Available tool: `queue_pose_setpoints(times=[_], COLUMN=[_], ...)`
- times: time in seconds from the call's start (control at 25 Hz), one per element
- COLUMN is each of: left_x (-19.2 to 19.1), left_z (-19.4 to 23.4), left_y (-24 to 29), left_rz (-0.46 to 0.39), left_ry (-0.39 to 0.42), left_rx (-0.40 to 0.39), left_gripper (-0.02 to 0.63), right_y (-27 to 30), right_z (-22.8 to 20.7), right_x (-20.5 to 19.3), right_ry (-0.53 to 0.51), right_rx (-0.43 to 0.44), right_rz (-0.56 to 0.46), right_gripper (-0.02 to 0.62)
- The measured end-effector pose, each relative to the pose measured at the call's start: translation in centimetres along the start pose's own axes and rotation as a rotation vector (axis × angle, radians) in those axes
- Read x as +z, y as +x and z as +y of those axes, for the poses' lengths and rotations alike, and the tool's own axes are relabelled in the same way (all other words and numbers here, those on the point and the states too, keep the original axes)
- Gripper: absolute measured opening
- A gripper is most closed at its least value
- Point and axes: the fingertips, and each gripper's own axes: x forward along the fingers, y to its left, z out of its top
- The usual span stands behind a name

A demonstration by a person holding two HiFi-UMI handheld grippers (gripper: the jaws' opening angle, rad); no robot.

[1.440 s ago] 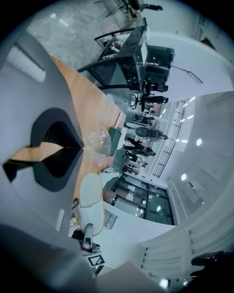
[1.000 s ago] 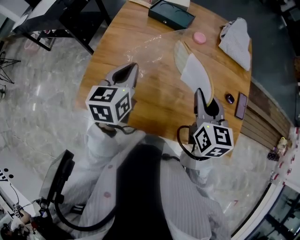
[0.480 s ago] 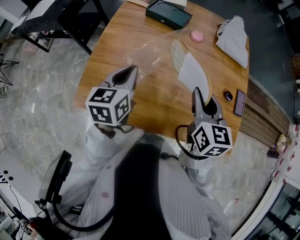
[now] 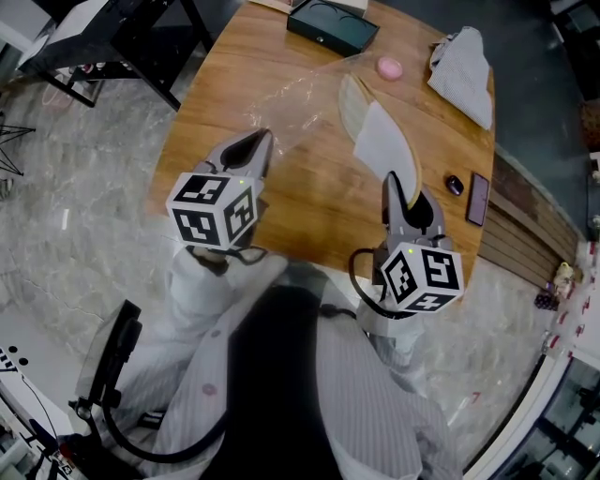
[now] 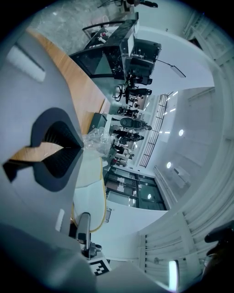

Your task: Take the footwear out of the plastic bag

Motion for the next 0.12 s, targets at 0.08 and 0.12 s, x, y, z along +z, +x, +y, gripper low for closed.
queue_pose_setpoints(times=[0.08,0.12], left_x=[-0.18,-0.28], left_z=[-0.16,-0.26], left_y=[0.09,0.13], left_rz=[0.003,0.005], left_ry=[-0.003,-0.005], left_rx=[-0.005,-0.008], left_gripper=[0.002,0.002], right_y=[-0.12,-0.2], right_z=[-0.1,-0.16], right_x=[-0.03,-0.05], right_ry=[0.0,0.0], right_rx=[-0.003,-0.005], right_rz=[-0.002,-0.003], right_gripper=[0.097,0.097])
